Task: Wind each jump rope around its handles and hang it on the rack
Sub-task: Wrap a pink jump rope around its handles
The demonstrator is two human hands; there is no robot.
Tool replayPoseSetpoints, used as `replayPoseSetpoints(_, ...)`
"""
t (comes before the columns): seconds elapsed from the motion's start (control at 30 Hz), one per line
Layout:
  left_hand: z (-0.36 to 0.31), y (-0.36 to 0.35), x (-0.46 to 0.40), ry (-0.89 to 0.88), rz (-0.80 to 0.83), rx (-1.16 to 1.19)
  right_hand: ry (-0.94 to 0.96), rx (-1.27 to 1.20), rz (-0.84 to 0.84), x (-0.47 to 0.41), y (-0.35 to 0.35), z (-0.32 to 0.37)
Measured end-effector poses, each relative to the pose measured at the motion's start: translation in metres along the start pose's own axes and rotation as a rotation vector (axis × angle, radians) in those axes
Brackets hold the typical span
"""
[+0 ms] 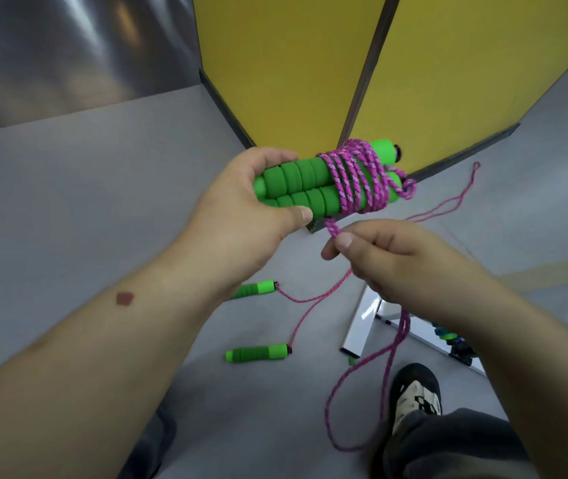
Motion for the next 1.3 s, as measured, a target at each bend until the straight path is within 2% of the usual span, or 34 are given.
replayPoseSetpoints(0.1,-0.002,0.0,0.001,-0.11,0.047,-0.281,0.08,0.027,-0.013,0.006,0.002,0.006)
replayPoseSetpoints(0.27,-0.009,-0.005,0.006,-0.131,0.293,-0.546,0.203,-0.093,-0.028,0.011,0.016,0.009)
replayPoseSetpoints(0.33,-0.013,-0.006,0.008,-0.098,0.402,-0.505,0.199,-0.095,-0.125,0.009,0.021,0.007)
replayPoseSetpoints(0.4,-0.016,-0.007,0.008,-0.045,0.489,-0.364,0.186,-0.116,-0.217,0.007,0.024,0.005)
replayPoseSetpoints(0.5,-0.018,-0.003,0.007,0.018,0.549,-0.186,0.146,-0.246,-0.278,0.002,0.024,-0.002)
replayPoseSetpoints(0.57,-0.017,0.0,0.006,0.034,0.537,-0.026,0.105,-0.326,-0.267,-0.002,0.025,-0.006)
replayPoseSetpoints(0.67,-0.021,0.002,0.004,0.082,0.503,0.338,-0.016,-0.525,-0.085,-0.011,0.022,-0.019)
replayPoseSetpoints(0.7,-0.021,0.003,0.003,0.098,0.476,0.429,-0.066,-0.529,-0.077,-0.014,0.019,-0.025)
replayPoseSetpoints(0.77,-0.02,0.003,0.001,0.116,0.395,0.533,-0.172,-0.377,-0.109,-0.016,0.013,-0.032)
replayPoseSetpoints(0.87,-0.019,-0.001,0.0,0.106,0.237,0.566,-0.149,-0.3,0.059,-0.01,0.006,-0.017)
replayPoseSetpoints(0.93,-0.016,-0.003,-0.001,0.076,0.11,0.502,-0.131,-0.169,0.098,-0.004,0.003,-0.002)
replayPoseSetpoints(1.0,-0.011,-0.003,0.0,-0.005,0.014,0.281,-0.085,0.023,0.1,0.0,-0.001,0.001)
replayPoseSetpoints(1.07,-0.009,-0.003,0.002,-0.073,-0.004,0.034,-0.02,0.121,0.104,0.005,-0.007,0.006)
replayPoseSetpoints(1.17,-0.01,-0.005,0.004,-0.11,0.029,-0.174,0.086,0.116,0.047,0.012,-0.003,0.015)
replayPoseSetpoints(1.3,-0.008,-0.005,0.003,-0.123,0.075,-0.226,0.2,0.029,-0.033,0.013,0.01,0.01)
Point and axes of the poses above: each hand's wrist, its own x-axis away from the middle knuckle, its own y-axis out of the back of the hand, z = x × y, the point moved 1 cm from there along -x, towards the middle knuckle, and after that the axes turned 13 degrees about -y, right-handed, at the moved point
